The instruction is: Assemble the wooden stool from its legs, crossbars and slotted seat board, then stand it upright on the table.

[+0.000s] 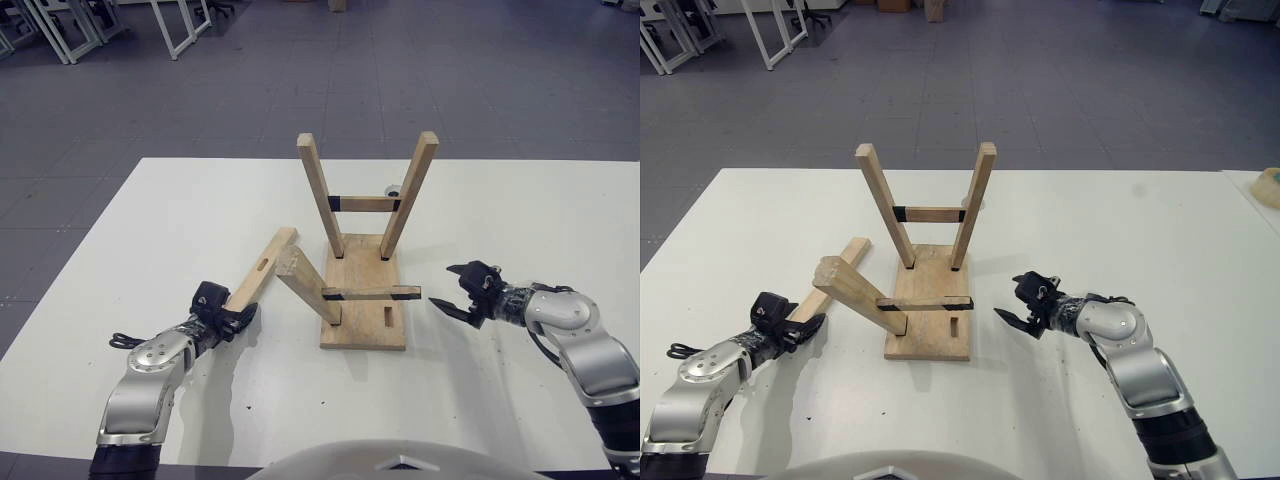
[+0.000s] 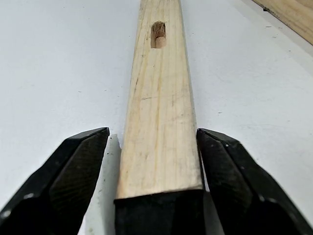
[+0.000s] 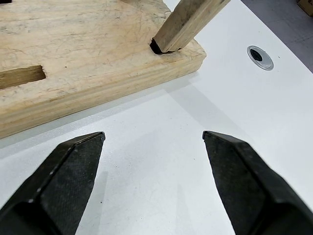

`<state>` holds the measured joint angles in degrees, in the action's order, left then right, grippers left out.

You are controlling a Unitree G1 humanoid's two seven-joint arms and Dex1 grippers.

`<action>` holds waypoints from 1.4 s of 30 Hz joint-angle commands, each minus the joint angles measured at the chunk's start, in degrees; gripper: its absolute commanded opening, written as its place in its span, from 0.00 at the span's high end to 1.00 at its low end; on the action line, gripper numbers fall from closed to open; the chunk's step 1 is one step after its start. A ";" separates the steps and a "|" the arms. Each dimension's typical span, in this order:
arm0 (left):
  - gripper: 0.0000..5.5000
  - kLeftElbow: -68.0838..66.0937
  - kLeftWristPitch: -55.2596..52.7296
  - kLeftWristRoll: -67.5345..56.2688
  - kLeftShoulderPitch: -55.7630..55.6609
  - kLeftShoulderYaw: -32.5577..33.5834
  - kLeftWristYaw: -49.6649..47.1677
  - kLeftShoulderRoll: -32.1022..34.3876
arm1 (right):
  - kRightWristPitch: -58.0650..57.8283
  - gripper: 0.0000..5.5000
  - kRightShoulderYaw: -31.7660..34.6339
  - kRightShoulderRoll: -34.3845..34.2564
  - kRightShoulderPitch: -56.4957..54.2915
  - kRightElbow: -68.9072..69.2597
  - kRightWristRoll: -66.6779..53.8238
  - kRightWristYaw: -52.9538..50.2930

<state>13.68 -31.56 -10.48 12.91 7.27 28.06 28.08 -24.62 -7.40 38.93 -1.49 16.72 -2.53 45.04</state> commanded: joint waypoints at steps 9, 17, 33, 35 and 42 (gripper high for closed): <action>0.63 1.35 5.14 -3.81 -12.71 6.66 -6.95 -4.40 | -28.71 0.33 25.77 -10.28 -19.23 2.27 -34.10 -8.24; 0.63 8.56 -12.57 -43.58 -39.43 13.73 -4.61 -4.39 | -44.27 0.13 31.82 -17.70 -31.78 1.01 -63.51 -19.18; 0.63 9.31 -29.39 -97.04 -41.53 3.50 -17.09 10.23 | -39.08 0.04 19.90 -16.33 -41.22 -7.42 -106.90 -35.92; 0.63 9.43 -29.12 -96.45 -40.81 3.27 -16.00 11.58 | -38.32 0.08 18.66 -14.96 -41.22 -7.51 -109.05 -36.19; 0.63 8.93 -28.32 -96.11 -40.21 2.97 -13.11 14.80 | -40.11 0.34 15.57 -8.72 -40.73 -6.55 -106.52 -31.28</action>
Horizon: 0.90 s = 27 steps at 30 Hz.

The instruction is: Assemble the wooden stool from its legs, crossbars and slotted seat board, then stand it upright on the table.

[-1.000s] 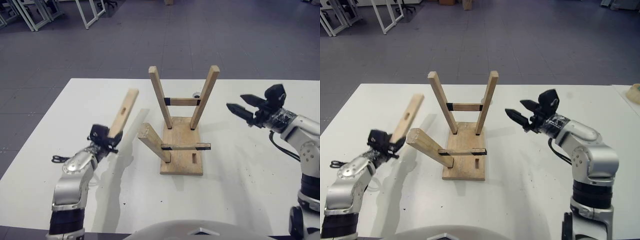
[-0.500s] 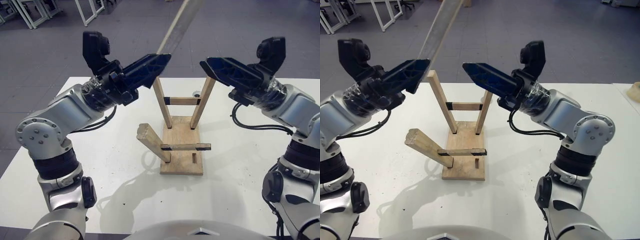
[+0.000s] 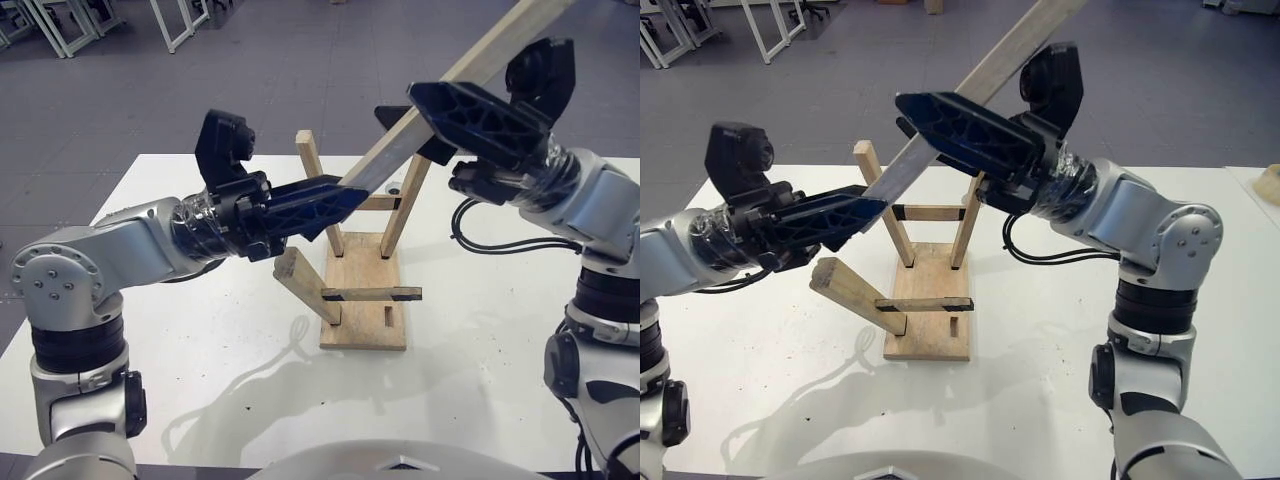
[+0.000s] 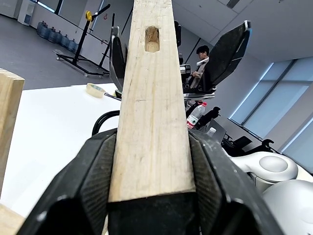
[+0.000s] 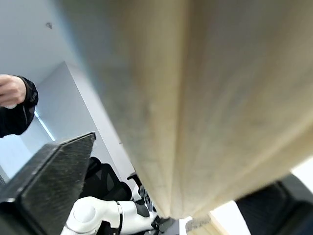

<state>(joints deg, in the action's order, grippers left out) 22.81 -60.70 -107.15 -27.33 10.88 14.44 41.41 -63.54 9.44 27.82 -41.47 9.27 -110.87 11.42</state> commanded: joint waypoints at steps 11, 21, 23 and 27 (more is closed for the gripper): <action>0.63 -0.10 2.00 -0.53 -0.41 -2.65 1.67 3.09 | -1.76 0.63 -4.34 6.19 -0.52 3.48 8.19 10.36; 0.43 -0.15 4.21 4.53 -1.53 0.58 6.61 3.73 | -0.92 0.63 -4.63 6.58 -0.30 0.95 10.48 11.61; 0.42 -1.81 5.16 5.52 -1.99 3.45 8.27 5.04 | -1.06 0.63 -4.21 7.25 0.03 0.14 11.83 12.08; 0.42 -7.76 8.32 9.58 -2.82 10.22 8.98 8.20 | -0.44 0.63 -1.08 11.43 2.31 -2.69 19.04 15.17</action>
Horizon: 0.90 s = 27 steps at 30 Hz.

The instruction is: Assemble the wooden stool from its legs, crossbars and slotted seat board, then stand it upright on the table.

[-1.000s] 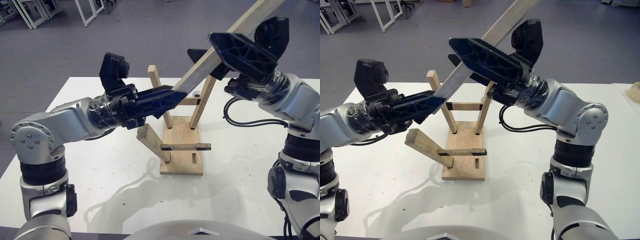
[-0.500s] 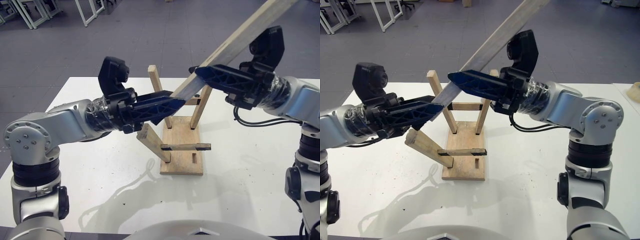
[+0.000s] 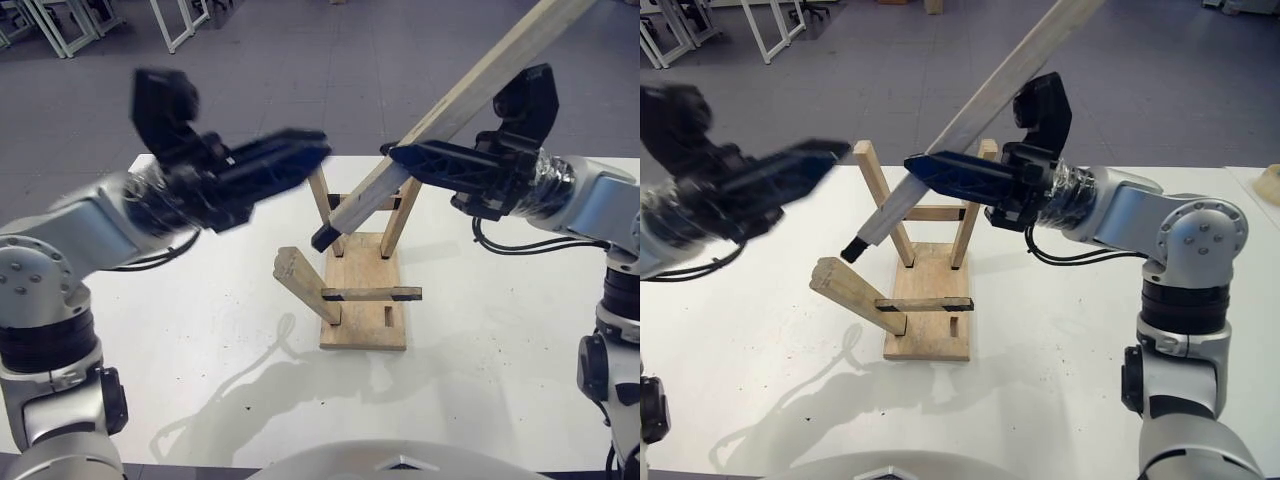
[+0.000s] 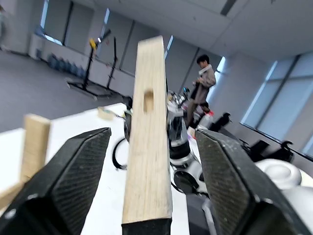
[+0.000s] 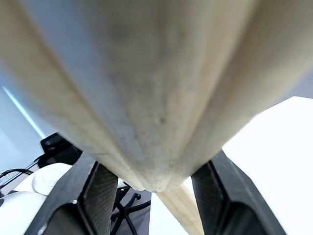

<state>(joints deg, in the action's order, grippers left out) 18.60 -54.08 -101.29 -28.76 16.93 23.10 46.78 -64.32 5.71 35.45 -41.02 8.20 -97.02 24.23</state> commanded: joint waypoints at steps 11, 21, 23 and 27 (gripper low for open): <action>0.42 -0.53 9.71 43.57 32.26 -5.75 13.35 3.47 | 36.27 0.63 -8.31 14.62 28.55 4.87 55.50 36.55; 0.42 0.37 10.94 50.06 35.48 -7.82 15.52 -3.34 | 47.45 0.63 -11.55 9.43 35.22 10.33 62.78 43.39; 0.42 0.32 10.71 50.38 34.92 -8.04 15.64 -4.13 | 48.86 0.63 -13.04 8.12 34.69 8.27 64.78 43.88; 0.42 0.24 10.21 51.13 34.22 -8.33 16.19 -4.73 | 51.80 0.63 -15.76 5.91 32.98 2.49 68.76 45.98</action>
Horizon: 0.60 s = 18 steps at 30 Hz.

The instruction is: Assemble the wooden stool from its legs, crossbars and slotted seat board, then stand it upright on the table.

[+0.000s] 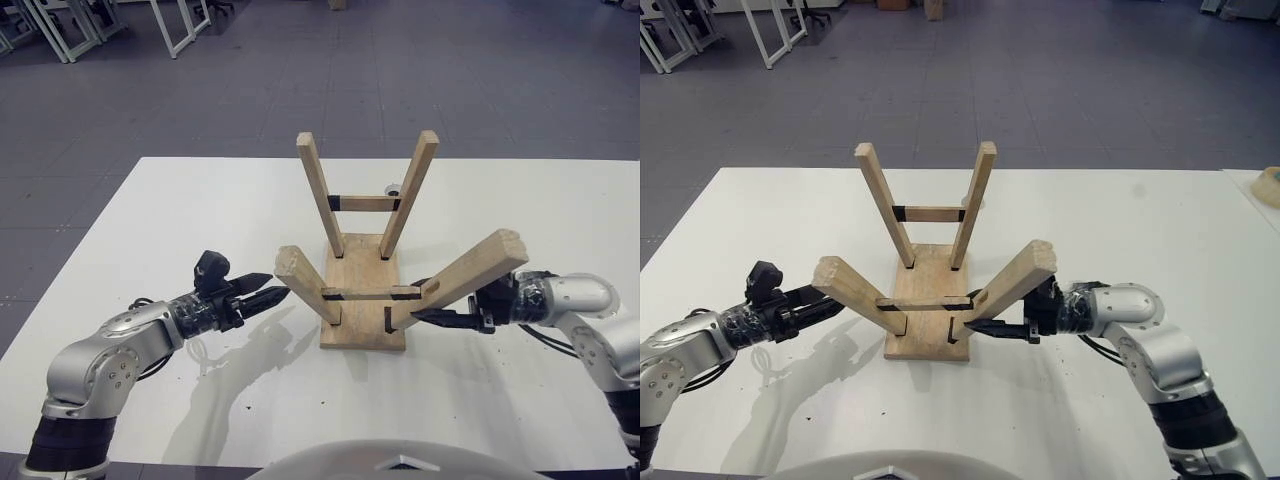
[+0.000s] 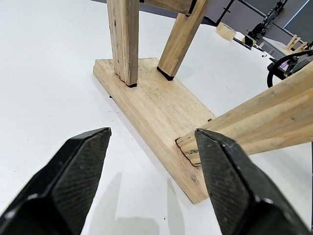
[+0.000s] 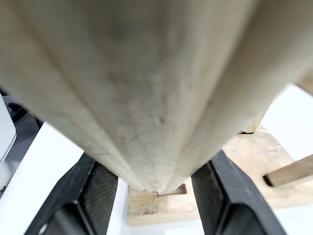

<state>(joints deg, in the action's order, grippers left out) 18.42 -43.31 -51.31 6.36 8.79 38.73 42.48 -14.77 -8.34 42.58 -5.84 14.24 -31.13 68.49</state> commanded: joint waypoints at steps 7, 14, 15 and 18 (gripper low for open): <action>0.42 0.52 -0.86 2.03 -0.63 -0.46 1.37 -1.05 | 3.84 0.63 -2.03 -1.23 -5.01 -10.94 3.84 5.97; 0.42 0.24 -0.96 2.68 -0.88 -0.45 1.35 -2.14 | 3.18 0.63 -2.51 -0.32 -6.09 -13.30 5.17 8.40; 0.42 0.06 -0.98 2.76 -1.03 -0.45 1.36 -2.27 | 3.56 0.63 -3.65 -0.66 -6.47 -14.63 6.62 8.44; 0.42 -0.40 -1.18 3.12 -1.57 -0.49 1.88 -2.29 | 5.24 0.63 -7.32 -0.86 -8.32 -18.97 11.86 7.72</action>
<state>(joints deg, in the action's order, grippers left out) 18.26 -43.98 -49.10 5.88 8.64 39.93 40.22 -9.06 -12.05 40.76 -14.82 -0.28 -27.47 77.14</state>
